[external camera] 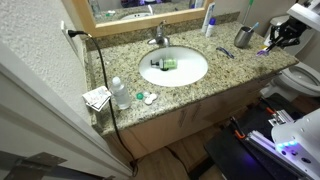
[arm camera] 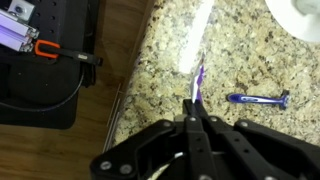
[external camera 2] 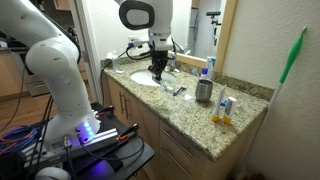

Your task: Move the tube at the left to the right of the sink

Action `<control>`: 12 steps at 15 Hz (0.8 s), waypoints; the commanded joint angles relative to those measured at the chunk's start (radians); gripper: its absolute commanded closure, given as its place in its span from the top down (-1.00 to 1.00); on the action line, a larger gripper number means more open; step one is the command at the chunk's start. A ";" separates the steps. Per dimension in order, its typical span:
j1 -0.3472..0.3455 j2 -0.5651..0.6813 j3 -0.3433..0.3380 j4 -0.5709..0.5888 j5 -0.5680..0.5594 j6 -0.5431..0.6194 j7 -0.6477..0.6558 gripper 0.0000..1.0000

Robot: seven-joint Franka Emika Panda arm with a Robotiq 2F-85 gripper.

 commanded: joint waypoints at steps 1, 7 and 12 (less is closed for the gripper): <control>-0.006 0.006 -0.003 0.001 0.003 0.004 -0.001 -0.97; -0.023 0.151 -0.027 0.013 0.028 0.198 0.074 -0.99; -0.002 0.299 -0.103 0.036 0.115 0.424 0.083 -0.99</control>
